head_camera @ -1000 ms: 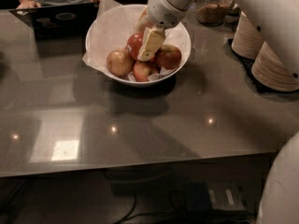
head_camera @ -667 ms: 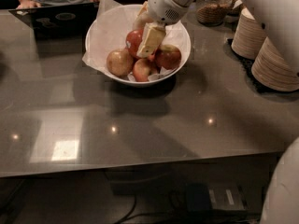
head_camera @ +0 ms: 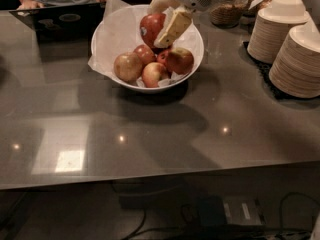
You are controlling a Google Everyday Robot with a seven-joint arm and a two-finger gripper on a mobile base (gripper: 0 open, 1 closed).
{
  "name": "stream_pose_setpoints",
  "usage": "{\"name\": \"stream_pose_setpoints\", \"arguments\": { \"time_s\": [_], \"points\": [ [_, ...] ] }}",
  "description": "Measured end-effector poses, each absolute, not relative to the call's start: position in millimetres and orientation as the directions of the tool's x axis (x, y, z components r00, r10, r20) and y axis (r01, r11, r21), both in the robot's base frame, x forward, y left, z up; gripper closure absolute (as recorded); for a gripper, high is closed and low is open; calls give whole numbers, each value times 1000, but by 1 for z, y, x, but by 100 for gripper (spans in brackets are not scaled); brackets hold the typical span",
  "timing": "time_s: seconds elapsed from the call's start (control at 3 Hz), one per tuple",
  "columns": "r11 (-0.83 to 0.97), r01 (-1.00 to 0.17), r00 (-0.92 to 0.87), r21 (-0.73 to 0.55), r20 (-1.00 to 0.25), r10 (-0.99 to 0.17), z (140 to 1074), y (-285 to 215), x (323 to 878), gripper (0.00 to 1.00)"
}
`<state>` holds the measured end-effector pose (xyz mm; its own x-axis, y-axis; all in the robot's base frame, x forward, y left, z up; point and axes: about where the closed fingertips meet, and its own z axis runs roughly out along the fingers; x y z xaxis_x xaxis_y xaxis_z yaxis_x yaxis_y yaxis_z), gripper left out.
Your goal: Pick apple from white bowl
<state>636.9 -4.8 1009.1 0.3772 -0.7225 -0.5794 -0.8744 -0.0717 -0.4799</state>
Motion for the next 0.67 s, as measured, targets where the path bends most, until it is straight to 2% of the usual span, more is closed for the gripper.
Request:
{"name": "stream_pose_setpoints", "arguments": {
  "time_s": [0.33,0.67],
  "points": [
    [6,-870,386,-493,-689,-614,1023,-40,614,100],
    [6,-870,386,-493,-689,-614,1023,-40,614,100]
  ]
}}
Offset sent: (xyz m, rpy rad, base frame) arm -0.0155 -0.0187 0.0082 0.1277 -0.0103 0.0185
